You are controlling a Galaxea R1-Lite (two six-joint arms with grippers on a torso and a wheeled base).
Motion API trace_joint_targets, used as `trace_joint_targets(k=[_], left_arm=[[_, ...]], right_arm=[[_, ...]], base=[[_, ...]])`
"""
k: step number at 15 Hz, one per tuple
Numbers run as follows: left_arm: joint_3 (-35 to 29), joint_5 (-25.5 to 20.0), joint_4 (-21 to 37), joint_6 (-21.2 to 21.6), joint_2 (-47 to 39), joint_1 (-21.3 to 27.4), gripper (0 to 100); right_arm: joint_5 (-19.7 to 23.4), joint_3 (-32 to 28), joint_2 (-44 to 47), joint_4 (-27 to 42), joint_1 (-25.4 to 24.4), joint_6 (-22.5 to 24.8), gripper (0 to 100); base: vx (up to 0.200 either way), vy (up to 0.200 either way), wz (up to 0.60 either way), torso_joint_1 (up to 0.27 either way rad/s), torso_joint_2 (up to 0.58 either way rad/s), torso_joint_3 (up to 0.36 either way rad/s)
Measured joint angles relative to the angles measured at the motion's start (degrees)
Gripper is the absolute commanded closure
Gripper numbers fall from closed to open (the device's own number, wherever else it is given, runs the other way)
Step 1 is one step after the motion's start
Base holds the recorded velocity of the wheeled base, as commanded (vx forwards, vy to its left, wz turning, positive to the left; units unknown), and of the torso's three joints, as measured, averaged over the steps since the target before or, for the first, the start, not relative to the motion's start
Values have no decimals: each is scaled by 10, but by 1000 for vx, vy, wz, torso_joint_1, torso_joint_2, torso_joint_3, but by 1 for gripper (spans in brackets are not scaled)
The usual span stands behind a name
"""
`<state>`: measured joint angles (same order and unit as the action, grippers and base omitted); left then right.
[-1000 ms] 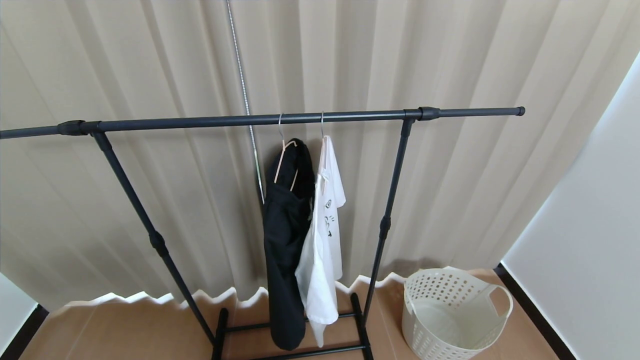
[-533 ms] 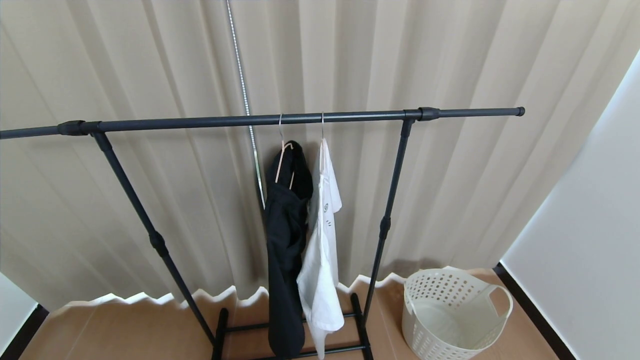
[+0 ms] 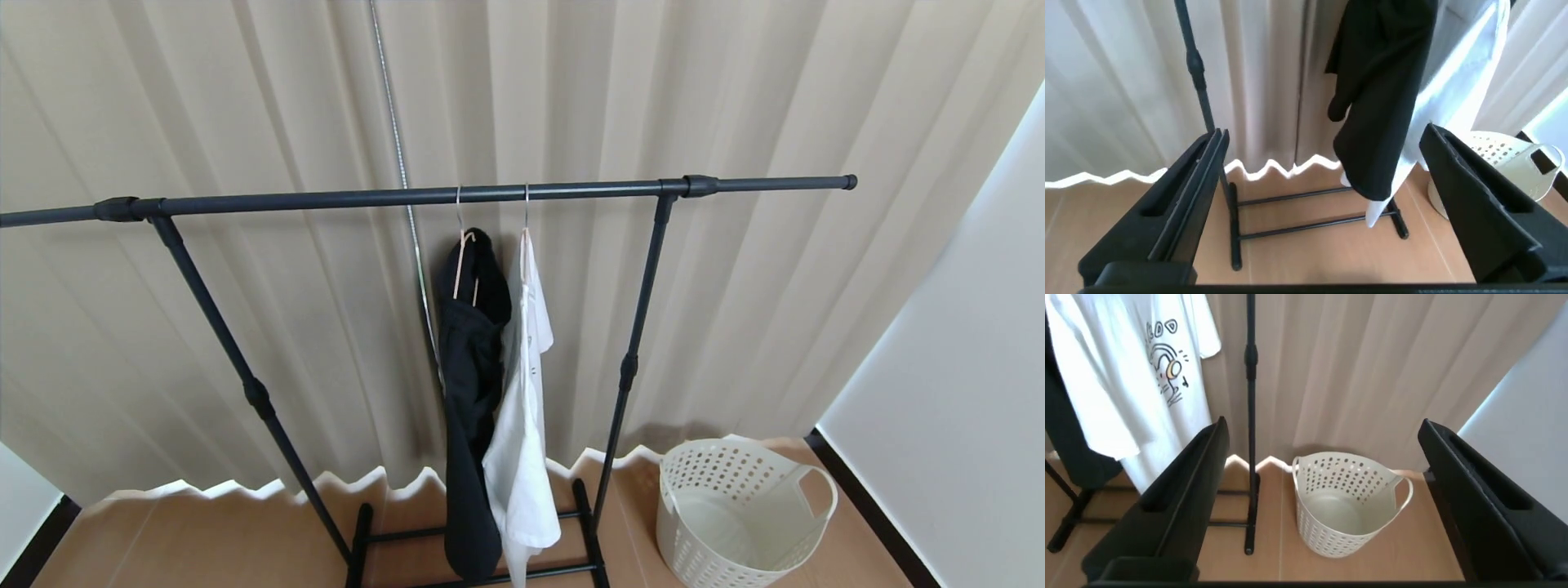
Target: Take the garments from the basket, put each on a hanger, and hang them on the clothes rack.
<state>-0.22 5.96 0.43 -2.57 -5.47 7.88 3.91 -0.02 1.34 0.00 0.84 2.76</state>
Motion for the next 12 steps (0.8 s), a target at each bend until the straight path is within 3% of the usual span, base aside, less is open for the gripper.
trace_joint_targets(k=[4, 8, 12], left_arm=[[1, 71, -2, -10, 0, -6, 0], [2, 58, -3, -4, 4, -90, 0], [2, 32, -3, -10, 22, -73, 0]], right_arm=[[-1, 0, -12, 0, -2, -4, 0], [-2, 0, -13, -1, -2, -7, 0], [-2, 0, -13, -2, -2, -7, 0]], base=[[0, 0, 0, 0, 0, 0], [0, 0, 0, 0, 0, 0], [0, 0, 0, 0, 0, 0]])
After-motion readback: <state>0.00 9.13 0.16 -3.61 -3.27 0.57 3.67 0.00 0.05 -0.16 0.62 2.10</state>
